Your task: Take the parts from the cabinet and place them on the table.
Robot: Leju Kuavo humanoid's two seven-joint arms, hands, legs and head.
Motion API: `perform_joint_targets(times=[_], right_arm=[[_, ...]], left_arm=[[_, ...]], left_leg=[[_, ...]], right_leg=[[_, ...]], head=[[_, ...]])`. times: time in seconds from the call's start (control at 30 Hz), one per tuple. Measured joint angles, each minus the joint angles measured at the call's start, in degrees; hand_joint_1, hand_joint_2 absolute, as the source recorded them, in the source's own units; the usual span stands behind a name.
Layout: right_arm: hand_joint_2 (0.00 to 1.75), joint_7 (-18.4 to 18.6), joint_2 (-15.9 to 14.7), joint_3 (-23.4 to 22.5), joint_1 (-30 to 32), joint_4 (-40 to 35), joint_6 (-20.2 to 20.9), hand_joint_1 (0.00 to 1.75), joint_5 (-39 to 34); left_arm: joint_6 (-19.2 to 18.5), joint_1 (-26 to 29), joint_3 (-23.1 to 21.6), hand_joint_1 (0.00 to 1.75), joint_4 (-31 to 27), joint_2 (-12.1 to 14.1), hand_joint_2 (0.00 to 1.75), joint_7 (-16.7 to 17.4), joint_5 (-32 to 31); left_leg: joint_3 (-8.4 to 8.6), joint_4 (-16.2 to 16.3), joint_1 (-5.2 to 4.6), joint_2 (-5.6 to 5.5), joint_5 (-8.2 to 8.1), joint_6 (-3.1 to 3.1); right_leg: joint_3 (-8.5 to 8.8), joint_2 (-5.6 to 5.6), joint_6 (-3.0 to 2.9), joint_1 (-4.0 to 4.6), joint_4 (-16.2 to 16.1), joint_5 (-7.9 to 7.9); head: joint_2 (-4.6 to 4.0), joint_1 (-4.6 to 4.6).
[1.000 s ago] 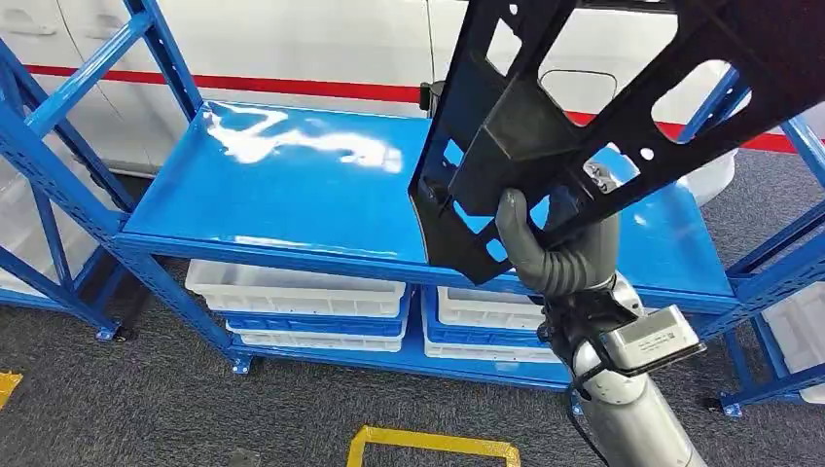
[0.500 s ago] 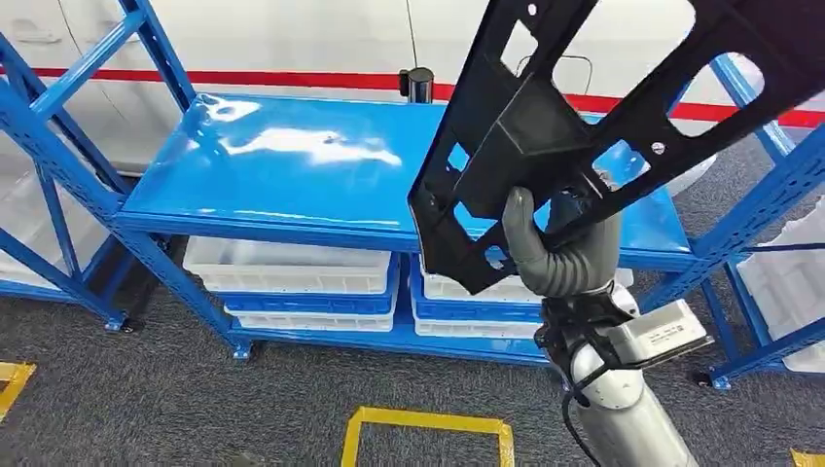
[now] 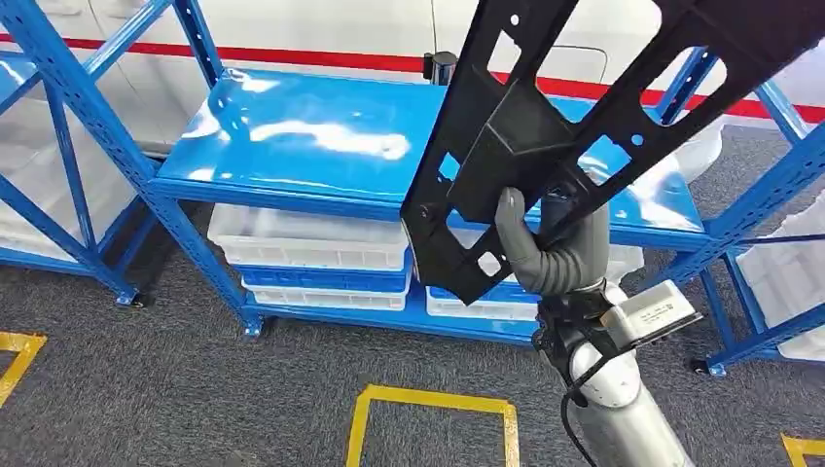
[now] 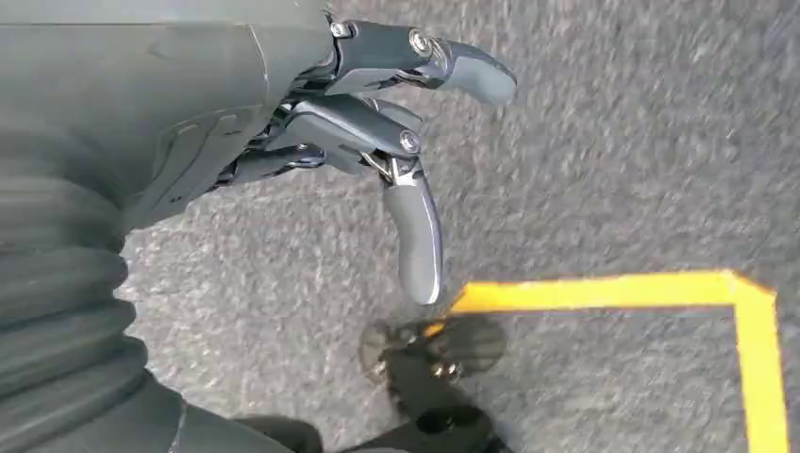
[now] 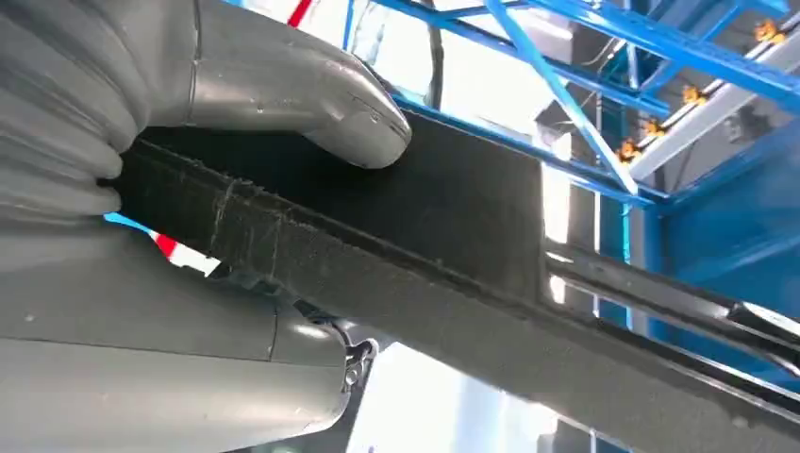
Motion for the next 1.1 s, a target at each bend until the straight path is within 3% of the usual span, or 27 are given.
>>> perform_joint_targets(times=[0.03,0.07,0.1,0.13,0.17,0.2,0.3,0.33,0.37,0.4,0.43,0.47,0.5,0.53,0.57,0.63,0.67,0.73,0.8,0.83,0.87,0.9,0.97,1.0,1.03,1.07,1.1], right_arm=[[1.75,-0.1,0.0,0.0,0.0,0.2,-0.2,1.75,0.2],[1.75,-0.3,0.0,0.0,0.0,0.3,-0.3,1.75,0.4],[1.75,-0.5,0.0,0.0,-0.1,0.3,-0.4,1.75,0.5],[1.75,-0.6,0.0,-0.1,-0.1,0.3,-0.5,1.75,0.5],[1.75,-0.7,0.1,-0.1,-0.2,0.3,-0.6,1.75,0.5],[1.75,-0.9,0.4,-0.1,-0.1,0.3,-0.9,1.75,0.5],[1.75,-1.3,0.6,-0.6,0.0,0.3,-3.0,1.75,2.3],[1.75,-1.3,0.7,-0.7,-0.2,0.4,-3.3,1.75,2.8],[1.75,-1.2,0.9,-0.7,-0.4,0.4,-3.4,1.75,3.0],[1.75,-1.1,1.0,-0.7,-0.4,0.5,-3.6,1.75,3.2],[1.75,-1.1,1.2,-0.8,-0.4,0.7,-3.8,1.75,3.2],[1.75,-1.1,1.3,-0.9,-0.4,0.8,-4.0,1.75,3.2],[1.75,-1.1,1.4,-1.0,-0.4,1.0,-4.1,1.75,3.2],[1.75,-1.3,1.5,-1.1,-0.4,1.1,-4.1,1.75,3.1],[1.75,-1.4,1.5,-1.1,-0.4,1.2,-4.1,1.75,3.0],[1.75,-1.6,1.6,-1.4,-0.4,1.3,-3.9,1.75,2.8],[1.75,-1.8,1.6,-1.5,-0.4,1.3,-3.9,1.75,2.6],[1.75,-2.2,1.7,-2.0,-0.3,1.3,-3.9,1.75,2.4],[1.75,-2.6,1.7,-2.3,-0.2,1.2,-3.9,1.75,2.4],[1.75,-2.8,1.7,-2.5,0.0,1.2,-3.9,1.75,2.4],[1.75,-2.9,1.7,-2.7,0.2,1.2,-3.9,1.75,2.4],[1.75,-3.1,1.6,-2.9,0.3,1.2,-3.8,1.75,2.5],[1.75,-3.5,1.6,-3.1,0.7,1.0,-3.8,1.75,2.8],[1.75,-3.7,1.5,-3.2,1.1,1.0,-3.7,1.75,3.0],[1.75,-3.8,1.4,-3.4,1.5,0.9,-3.7,1.75,3.1],[1.75,-3.9,1.3,-3.4,1.8,0.9,-3.5,1.75,3.2],[1.75,-4.0,1.1,-3.5,2.1,0.7,-3.5,1.75,3.3]], left_arm=[[0.0,0.0,0.0,0.0,0.0,0.0,1.75,0.0,0.0],[0.0,0.0,0.0,0.0,0.0,0.0,1.75,0.0,0.0],[0.0,0.0,0.0,0.0,0.0,-0.1,1.75,0.0,-0.1],[-0.1,0.0,0.0,0.0,0.0,-0.1,1.75,0.0,-0.2],[-0.1,0.0,0.0,0.0,0.0,-0.1,1.75,0.0,-0.2],[-0.1,0.0,0.0,0.0,0.0,-0.2,1.75,0.0,-0.2],[-0.2,0.0,0.0,0.0,0.0,-0.1,1.75,-0.1,-0.2],[-0.2,0.1,0.0,0.0,0.0,-0.1,1.75,-0.1,-0.2],[-0.2,0.2,0.0,0.0,0.0,0.0,1.75,0.0,-0.2],[-0.2,0.3,0.0,0.0,0.0,0.0,1.75,0.1,-0.2],[-0.2,0.4,0.0,0.0,0.0,0.0,1.75,0.2,-0.2],[-0.2,0.4,0.0,0.0,0.0,0.0,1.75,0.2,-0.2],[-0.2,0.4,0.0,0.0,0.0,0.0,1.75,0.3,-0.2],[-0.3,0.4,0.0,0.0,0.0,0.0,1.75,0.3,-0.3],[-0.3,0.4,0.0,0.0,0.0,0.0,1.75,0.4,-0.4],[-0.2,0.3,0.0,0.0,0.0,0.1,1.75,0.5,-0.4],[-0.2,0.0,0.0,0.0,0.0,0.1,1.75,0.5,-0.5],[-0.2,0.0,-0.1,0.0,0.0,0.0,1.75,0.6,-0.5],[-0.2,-0.1,-0.1,0.0,0.0,0.1,1.75,0.6,-0.6],[-0.2,-0.1,-0.1,0.0,0.0,0.1,1.75,0.6,-0.6],[-0.2,-0.1,-0.1,0.0,0.0,0.1,1.75,0.5,-0.6],[-0.2,-0.1,-0.2,0.0,0.0,0.2,1.75,0.5,-0.6],[-0.2,-0.1,-0.2,0.0,0.0,0.2,1.75,0.5,-0.6],[-0.2,-0.1,-0.2,0.0,0.0,0.2,1.75,0.5,-0.6],[-0.2,-0.1,-0.2,0.0,0.0,0.2,1.75,0.5,-0.6],[-0.2,-0.1,-0.1,0.0,0.0,0.2,1.75,0.5,-0.6],[-0.2,-0.1,-0.2,0.0,0.0,0.1,1.75,0.4,-0.6]], left_leg=[[-0.7,0.0,-0.01,0.05,0.53,-0.06],[-1.37,0.0,-0.02,0.05,1.06,-0.18],[-2.04,0.0,-0.01,0.04,1.62,-0.33],[-2.55,0.0,-0.01,0.03,2.18,-0.56],[-2.86,0.1,-0.15,0.02,2.61,-0.95],[-2.91,-0.1,-0.17,0.12,3.16,-1.35],[-2.71,-0.7,-0.03,0.13,4.31,-2.52],[-2.99,-0.5,0.17,0.16,4.3,-2.86],[-3.66,0.8,0.23,0.16,2.03,-2.94],[-4.45,3.6,0.29,0.17,-1.33,-3.01],[-5.62,8.0,0.34,0.12,-4.65,-3.21],[-6.8,12.5,0.36,0.13,-6.96,-3.42],[-7.29,15.6,0.44,0.15,-7.84,-3.64],[-6.7,16.3,0.59,0.17,-7.51,-3.79],[-4.68,14.4,0.72,0.19,-6.28,-3.89],[2.46,4.9,1.15,0.22,-3.53,-4.1],[4.71,1.1,1.28,0.13,-5.08,-4.32],[4.15,1.3,0.7,-0.43,-3.88,-3.38],[3.57,1.1,0.23,-0.41,-3.64,-2.55],[3.29,0.7,0.38,-0.28,-3.02,-1.67],[2.84,0.6,0.34,-0.09,-2.57,-1.11],[2.23,0.6,0.31,-0.04,-2.13,-0.44],[0.95,0.6,0.16,0.09,-1.23,-0.08],[0.26,0.6,0.09,0.11,-0.73,-0.06],[-0.37,0.6,0.07,0.15,-0.26,-0.1],[-1.02,0.6,0.07,0.16,0.23,-0.18],[-1.71,0.6,0.08,0.16,0.79,-0.34]], right_leg=[[0.82,0.0,0.45,0.01,-0.2,0.49],[2.73,-0.01,0.95,0.01,-2.5,1.72],[5.87,-0.01,1.36,0.01,-7.0,3.17],[9.77,-0.04,1.36,0.04,-12.5,4.03],[13.42,-0.05,0.73,0.25,-17.8,2.81],[13.75,0.01,0.67,0.59,-17.8,3.28],[12.49,0.08,-0.31,0.89,-18.1,3.87],[12.32,-0.02,-0.99,-0.09,-18.6,4.71],[12.36,-0.01,-1.29,-0.05,-18.6,5.23],[11.94,-0.04,-2.01,-0.07,-18.6,5.69],[11.46,-0.03,-2.09,0.04,-18.5,6.17],[10.9,-0.06,-2.14,0.11,-18.5,6.59],[10.36,-0.08,-2.11,0.21,-18.4,6.99],[9.87,-0.08,-1.92,0.21,-18.4,7.34],[9.43,-0.08,-1.73,0.2,-18.3,7.64],[8.77,-0.06,-1.24,0.02,-17.8,7.93],[8.38,-0.15,-1.05,0.07,-17.4,8.01],[7.86,-0.14,-0.28,0.47,-17.2,8.52],[7.4,-0.09,0.74,0.14,-17.4,9.24],[6.99,-0.06,1.11,0.28,-17.2,9.27],[5.96,-0.03,1.02,0.04,-16.3,8.14],[4.81,-0.04,0.63,0.0,-13.4,5.74],[1.5,-0.01,0.09,0.03,-4.6,1.2],[0.45,-0.01,0.18,0.02,-1.1,-0.09],[0.53,-0.01,0.54,0.02,0.1,-0.24],[1.77,-0.01,0.97,0.03,-1.2,0.41],[4.52,-0.02,1.51,0.03,-5.1,1.83]], head=[[0.0,0.0],[0.0,0.02],[0.0,0.02],[0.0,0.04],[0.0,0.0],[0.0,-0.34],[0.0,0.04],[0.0,-0.02],[0.0,-0.04],[0.0,-0.35],[0.0,-0.39],[0.0,-0.39],[0.0,-0.39],[0.0,-0.39],[0.0,-0.39],[0.0,-0.39],[0.0,-0.39],[0.0,-0.24],[0.0,-0.2],[0.0,-0.33],[0.0,-0.2],[0.0,0.02],[0.0,0.0],[0.0,0.0],[0.0,0.0],[0.0,0.02],[0.0,0.02]])
